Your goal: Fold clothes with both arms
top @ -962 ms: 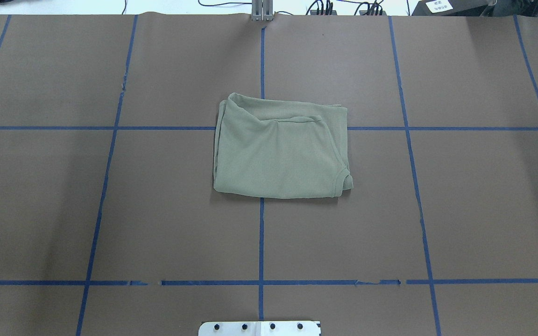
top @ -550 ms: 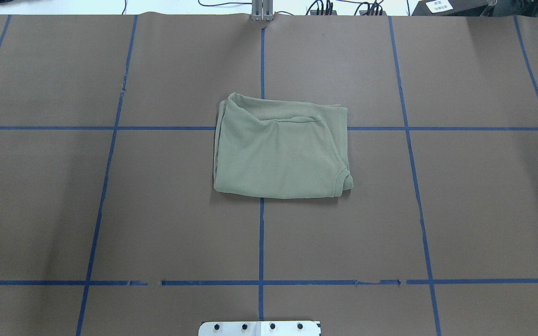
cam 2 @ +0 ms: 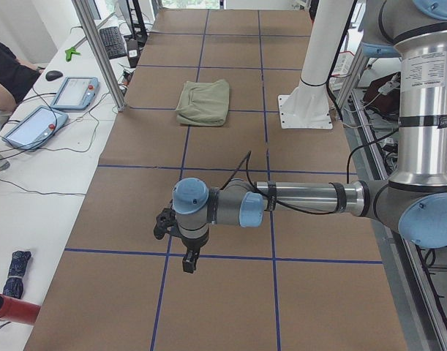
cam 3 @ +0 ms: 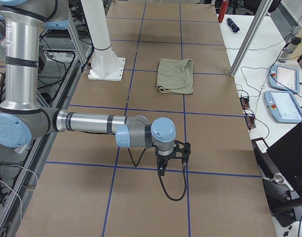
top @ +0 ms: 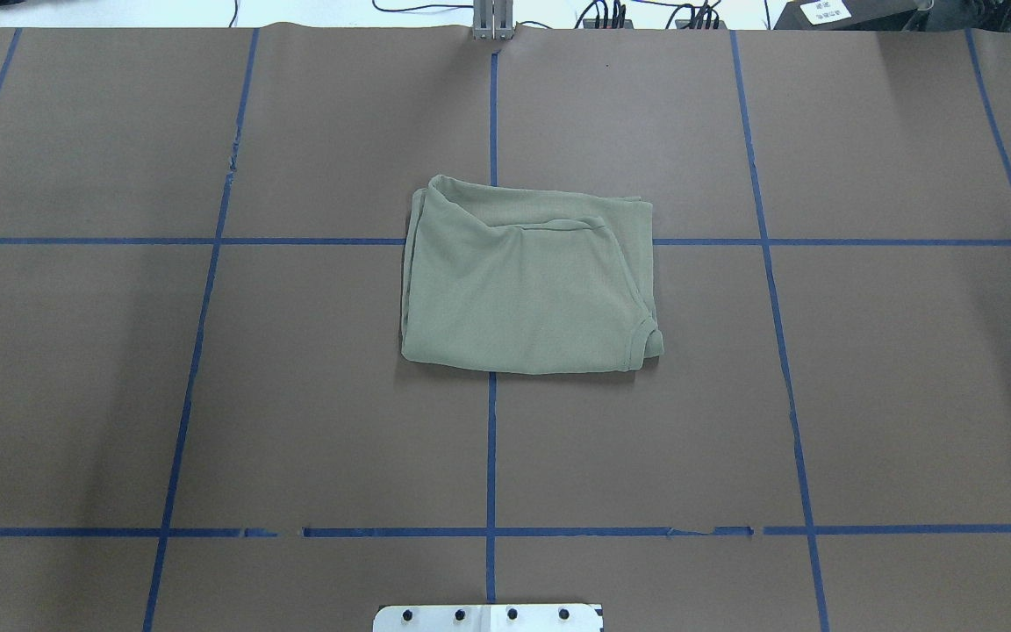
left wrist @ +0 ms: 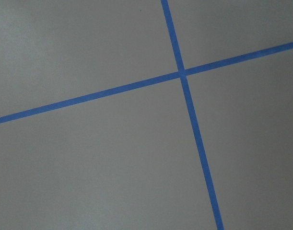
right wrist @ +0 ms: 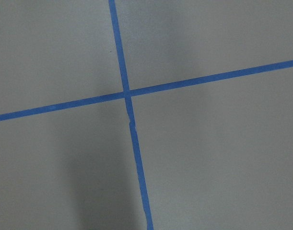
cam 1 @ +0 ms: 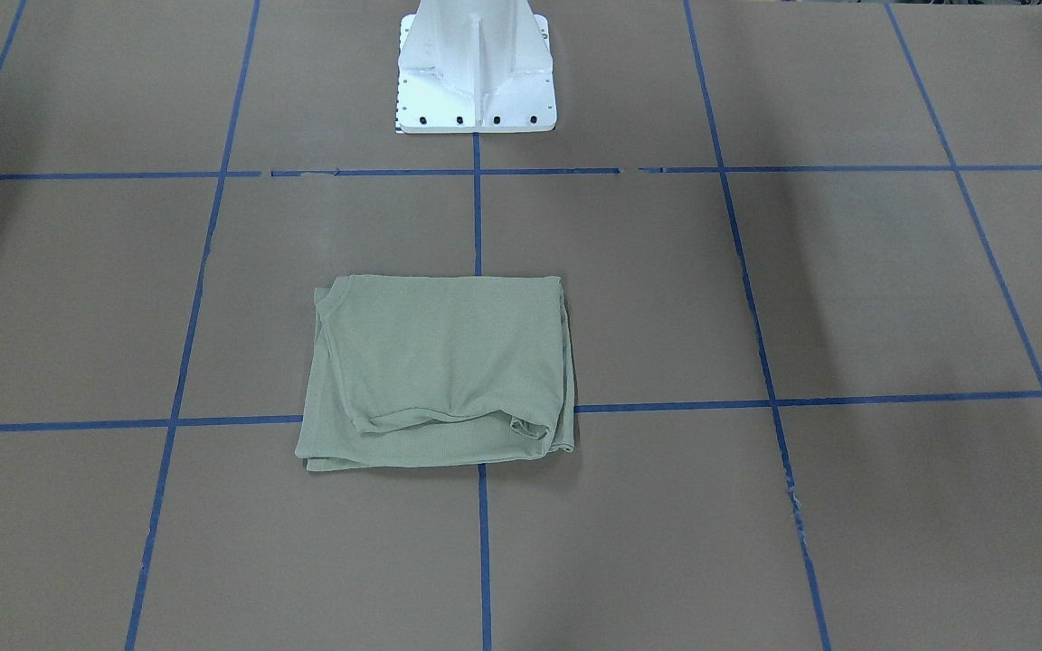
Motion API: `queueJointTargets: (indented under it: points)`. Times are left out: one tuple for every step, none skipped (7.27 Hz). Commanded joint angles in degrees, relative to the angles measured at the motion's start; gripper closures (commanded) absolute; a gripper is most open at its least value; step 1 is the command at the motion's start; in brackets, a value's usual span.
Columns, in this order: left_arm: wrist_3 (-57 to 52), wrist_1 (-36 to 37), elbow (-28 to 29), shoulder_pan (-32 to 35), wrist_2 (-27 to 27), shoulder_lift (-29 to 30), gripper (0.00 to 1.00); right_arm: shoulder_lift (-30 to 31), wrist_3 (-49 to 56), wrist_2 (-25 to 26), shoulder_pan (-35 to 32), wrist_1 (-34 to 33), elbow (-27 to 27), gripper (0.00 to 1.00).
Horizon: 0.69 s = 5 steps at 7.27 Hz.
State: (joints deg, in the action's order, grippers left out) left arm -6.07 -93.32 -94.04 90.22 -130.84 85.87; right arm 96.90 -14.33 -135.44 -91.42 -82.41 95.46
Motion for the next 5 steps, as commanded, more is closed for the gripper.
queueJointTargets:
  points:
    - [7.2,-0.19,0.0,-0.04,0.15,0.09,0.0,0.13,-0.35,-1.05,0.1,0.41,-0.01,0.0]
    - [7.21,-0.19,0.0,-0.04,0.06,0.0,0.0,0.13,-0.35,-2.28,0.1,0.49,-0.01,0.0]
    - [7.21,-0.19,-0.09,-0.04,-0.11,0.09,0.0,0.13,-0.35,-2.37,0.1,0.49,-0.09,0.0]
    - [7.21,-0.19,-0.09,-0.04,-0.29,0.09,0.0,0.13,-0.35,-2.38,0.19,0.41,-0.09,0.0]
    - [7.21,-0.19,-0.17,-0.04,-0.55,0.09,0.0,0.13,-0.44,-2.2,0.36,0.32,-0.09,0.0]
